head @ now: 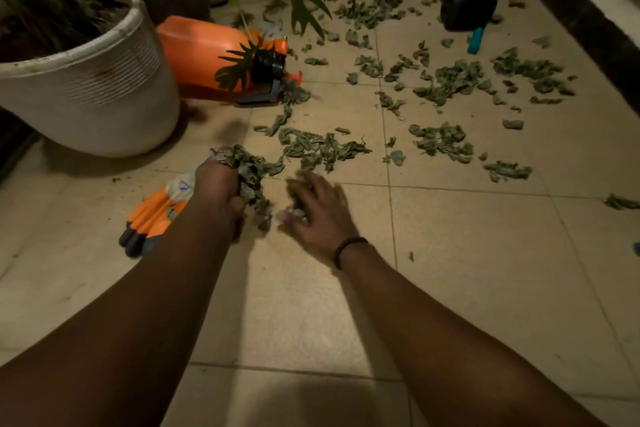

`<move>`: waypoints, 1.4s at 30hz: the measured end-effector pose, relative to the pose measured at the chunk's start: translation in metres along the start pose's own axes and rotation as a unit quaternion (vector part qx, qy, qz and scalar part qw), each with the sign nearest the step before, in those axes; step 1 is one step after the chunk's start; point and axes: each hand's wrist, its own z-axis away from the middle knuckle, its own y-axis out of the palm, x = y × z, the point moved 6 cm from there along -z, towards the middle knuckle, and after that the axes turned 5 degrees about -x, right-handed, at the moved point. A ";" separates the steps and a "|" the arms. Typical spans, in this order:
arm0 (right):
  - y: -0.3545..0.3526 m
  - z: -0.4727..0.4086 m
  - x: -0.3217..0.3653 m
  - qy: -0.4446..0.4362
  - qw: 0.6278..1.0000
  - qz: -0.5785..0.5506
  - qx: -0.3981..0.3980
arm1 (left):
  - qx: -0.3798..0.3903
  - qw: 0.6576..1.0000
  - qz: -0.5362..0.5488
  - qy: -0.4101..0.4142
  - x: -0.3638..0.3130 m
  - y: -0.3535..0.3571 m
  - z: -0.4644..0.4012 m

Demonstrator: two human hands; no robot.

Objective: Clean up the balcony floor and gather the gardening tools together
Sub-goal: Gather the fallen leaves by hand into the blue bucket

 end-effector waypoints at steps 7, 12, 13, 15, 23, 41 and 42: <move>0.024 0.000 0.016 -0.046 0.989 0.107 -0.091 | 0.043 0.999 -0.013 -0.010 -0.006 -0.008 -0.004; -0.029 -0.010 -0.011 0.248 0.925 -0.263 -0.121 | 0.037 0.999 0.018 -0.019 -0.011 0.001 0.013; -0.043 -0.009 -0.007 0.265 0.899 -0.327 -0.122 | 0.048 0.998 0.031 -0.022 -0.011 0.005 0.015; -0.064 -0.008 0.012 0.260 0.827 -0.486 -0.114 | 0.063 0.997 0.043 -0.020 -0.013 0.014 0.024; -0.133 -0.017 0.082 0.140 0.775 -0.558 -0.262 | 0.203 0.976 0.064 -0.043 -0.013 0.077 0.077; -0.157 -0.033 0.115 0.083 0.977 -0.119 -0.156 | 0.334 0.935 0.119 -0.006 -0.055 0.074 0.133; -0.159 -0.031 0.123 0.085 0.979 -0.104 -0.150 | 0.335 0.932 0.138 -0.002 -0.057 0.071 0.134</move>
